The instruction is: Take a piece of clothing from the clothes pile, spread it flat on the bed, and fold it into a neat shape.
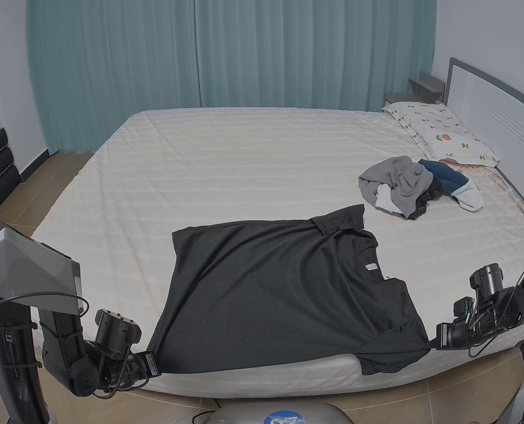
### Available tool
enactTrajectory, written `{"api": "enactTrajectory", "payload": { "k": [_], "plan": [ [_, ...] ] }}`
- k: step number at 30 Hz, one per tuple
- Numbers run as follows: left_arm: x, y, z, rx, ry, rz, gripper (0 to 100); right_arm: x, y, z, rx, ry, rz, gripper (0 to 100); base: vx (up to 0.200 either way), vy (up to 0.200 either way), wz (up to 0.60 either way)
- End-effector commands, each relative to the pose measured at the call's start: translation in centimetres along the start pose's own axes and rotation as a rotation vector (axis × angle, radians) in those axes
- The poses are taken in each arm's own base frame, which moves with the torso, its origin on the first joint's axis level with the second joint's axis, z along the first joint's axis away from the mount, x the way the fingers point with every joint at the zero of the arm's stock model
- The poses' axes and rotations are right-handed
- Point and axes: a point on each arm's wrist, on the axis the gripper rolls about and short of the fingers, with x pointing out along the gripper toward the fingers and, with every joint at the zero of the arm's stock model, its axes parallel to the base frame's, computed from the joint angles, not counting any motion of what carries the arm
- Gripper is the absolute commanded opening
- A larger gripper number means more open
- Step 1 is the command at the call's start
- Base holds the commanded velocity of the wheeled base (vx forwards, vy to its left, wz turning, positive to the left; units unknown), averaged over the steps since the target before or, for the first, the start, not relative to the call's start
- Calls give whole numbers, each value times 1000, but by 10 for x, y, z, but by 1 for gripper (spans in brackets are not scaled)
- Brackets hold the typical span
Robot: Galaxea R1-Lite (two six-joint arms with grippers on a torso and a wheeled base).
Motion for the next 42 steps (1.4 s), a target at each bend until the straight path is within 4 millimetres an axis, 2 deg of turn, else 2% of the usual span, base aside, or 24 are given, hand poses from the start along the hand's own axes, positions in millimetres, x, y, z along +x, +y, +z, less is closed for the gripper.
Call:
{"api": "enactTrajectory", "payload": {
  "k": [1, 4, 5, 8, 9, 14, 18, 19, 22, 32, 42],
  "plan": [
    [-1, -2, -4, 15, 14, 0, 0, 5, -1, -2, 2, 22, -7, 0, 0, 0, 0],
    [2, -2, -4, 15, 16, 1, 0, 13, -3, -1, 4, 36, -30, 0, 0, 0, 0],
    [2, -2, -4, 15, 13, -1, 0, 14, -4, 0, 5, 34, -32, 100, 0, 0, 0],
    [3, -4, -2, 8, 2, -12, 0, 16, -3, 5, 11, 25, -23, 100, 0, 0, 0],
    [3, -4, -2, 6, 3, -13, 100, 16, -3, 5, 12, 24, -21, 100, 0, 0, 0],
    [-4, -9, 11, -17, -57, -55, 100, 2, -2, 21, 64, -61, 63, 100, 0, 0, 0],
    [-15, -12, 25, -49, -130, -103, 100, -12, 4, 32, 142, -107, 191, 100, 0, 0, 0],
    [-22, -12, 36, -73, -180, -130, 100, -21, 6, 37, 199, -118, 276, 100, 0, 0, 0],
    [-27, -10, 45, -96, -201, -168, 100, -28, 3, 42, 283, -111, 377, 100, 0, 0, 0],
    [-23, -14, 58, -225, -214, -230, 100, -24, -4, 51, 397, -83, 437, 100, 0, 0, 0],
    [-12, -14, 62, -250, -205, -222, 100, -21, -5, 52, 389, -106, 429, 100, 0, 180, 0]
  ]
}}
